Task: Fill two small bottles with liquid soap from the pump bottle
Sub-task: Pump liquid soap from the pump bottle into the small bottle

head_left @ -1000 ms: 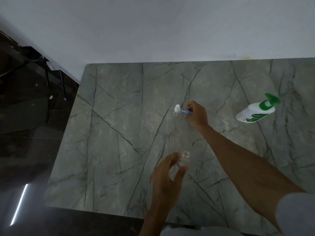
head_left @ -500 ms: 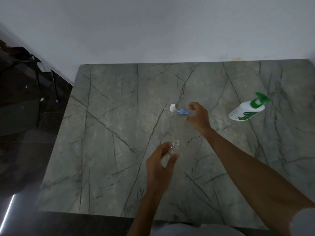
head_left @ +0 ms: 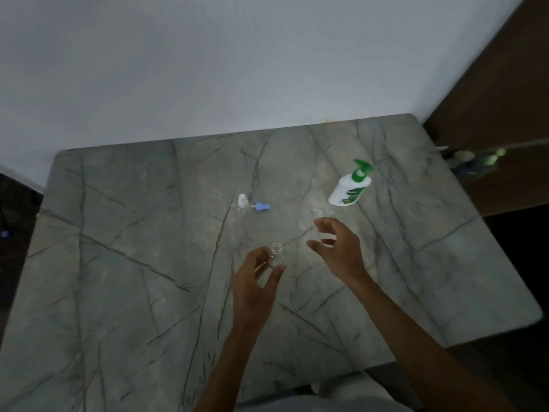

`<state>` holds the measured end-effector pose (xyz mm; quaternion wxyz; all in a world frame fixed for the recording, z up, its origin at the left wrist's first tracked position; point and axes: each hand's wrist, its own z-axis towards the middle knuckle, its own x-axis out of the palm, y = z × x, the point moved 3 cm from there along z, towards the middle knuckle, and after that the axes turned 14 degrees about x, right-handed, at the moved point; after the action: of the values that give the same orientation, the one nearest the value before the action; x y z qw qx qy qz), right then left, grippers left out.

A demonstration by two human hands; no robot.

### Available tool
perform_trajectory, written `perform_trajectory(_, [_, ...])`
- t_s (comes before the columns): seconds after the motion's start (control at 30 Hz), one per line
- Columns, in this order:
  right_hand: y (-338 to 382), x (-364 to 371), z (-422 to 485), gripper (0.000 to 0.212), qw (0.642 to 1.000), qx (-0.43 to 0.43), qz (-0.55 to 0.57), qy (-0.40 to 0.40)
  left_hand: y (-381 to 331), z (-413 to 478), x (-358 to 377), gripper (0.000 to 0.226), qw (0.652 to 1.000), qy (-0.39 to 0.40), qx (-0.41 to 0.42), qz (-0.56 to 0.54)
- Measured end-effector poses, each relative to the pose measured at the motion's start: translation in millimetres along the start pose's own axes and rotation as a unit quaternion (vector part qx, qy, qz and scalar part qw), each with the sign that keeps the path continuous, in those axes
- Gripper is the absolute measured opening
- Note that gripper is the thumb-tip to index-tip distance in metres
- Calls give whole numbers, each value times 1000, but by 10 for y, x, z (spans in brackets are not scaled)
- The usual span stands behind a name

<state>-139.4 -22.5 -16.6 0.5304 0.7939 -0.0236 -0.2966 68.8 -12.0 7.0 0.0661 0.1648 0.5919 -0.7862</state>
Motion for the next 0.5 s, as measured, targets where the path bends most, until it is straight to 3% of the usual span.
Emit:
perform_trajectory(0.27, [-196,-899,250,37,995,32,35,-92,-195,-32,459,37,1000,2,-4,-22])
perform_trajectory(0.4, [-253,-1213,759,50,994,24,20,-100,-380,-76,734,39,999,-29,-28,-33])
perform_trajectory(0.5, [-311,-1272,1184,69,998,6,-30,-48,-456,-135,916,37,997,-53,-44,-28])
